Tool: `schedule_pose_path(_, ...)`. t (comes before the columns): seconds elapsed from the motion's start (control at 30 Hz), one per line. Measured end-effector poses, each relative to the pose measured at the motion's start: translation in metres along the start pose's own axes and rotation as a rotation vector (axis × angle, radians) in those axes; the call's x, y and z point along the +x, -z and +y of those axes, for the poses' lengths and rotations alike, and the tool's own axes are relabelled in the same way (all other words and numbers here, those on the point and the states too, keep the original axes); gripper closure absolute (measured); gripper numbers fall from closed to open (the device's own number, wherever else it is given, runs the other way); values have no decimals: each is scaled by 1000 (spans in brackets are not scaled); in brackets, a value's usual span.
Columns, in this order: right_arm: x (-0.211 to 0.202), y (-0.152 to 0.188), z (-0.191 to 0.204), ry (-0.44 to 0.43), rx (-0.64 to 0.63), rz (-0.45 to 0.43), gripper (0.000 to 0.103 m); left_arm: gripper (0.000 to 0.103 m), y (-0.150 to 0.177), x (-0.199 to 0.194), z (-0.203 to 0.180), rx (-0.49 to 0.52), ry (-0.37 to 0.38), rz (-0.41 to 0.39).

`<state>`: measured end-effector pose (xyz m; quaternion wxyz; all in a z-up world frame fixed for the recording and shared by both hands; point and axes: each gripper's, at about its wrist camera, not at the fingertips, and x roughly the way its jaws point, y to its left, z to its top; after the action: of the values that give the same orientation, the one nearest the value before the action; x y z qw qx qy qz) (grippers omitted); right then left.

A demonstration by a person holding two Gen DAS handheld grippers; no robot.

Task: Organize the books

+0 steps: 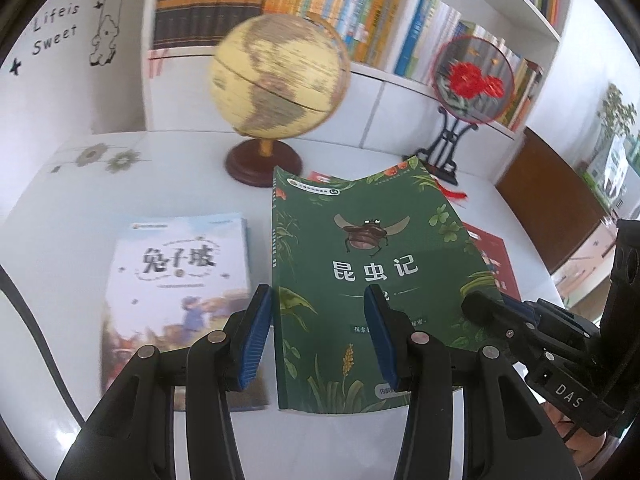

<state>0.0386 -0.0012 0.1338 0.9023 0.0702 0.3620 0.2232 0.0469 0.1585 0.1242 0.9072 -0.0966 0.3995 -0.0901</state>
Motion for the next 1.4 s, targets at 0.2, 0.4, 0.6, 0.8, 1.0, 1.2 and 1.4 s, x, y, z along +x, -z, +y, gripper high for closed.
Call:
schedule_pose_path(0.2,26,-8,29,-34,-24,4,87,59,1,-7,37,-47,-28,1)
schedule_pose_path(0.4,53,-14,62,-85,-48,10,87,59,1,-12,74,-74,-80,-1)
schedule_pose_path(0.6,81,-17,83,-117,-61,32,87,59,1,-15,105,-102,-109,-5)
schedule_pose_path(0.8,106,-18,98,-138,-83,64,87,59,5,-7,128,-140,-131,13)
schedule_pose_path(1.0,123,-14,104,-146,-86,103,87,59,11,0,140,-164,-139,35)
schedule_pose_path(1.2,135,-7,99,-135,-67,136,86,59,20,11,145,-170,-143,68)
schedule_pose_path(1.4,147,4,95,-132,-41,183,86,59,29,22,150,-187,-163,100)
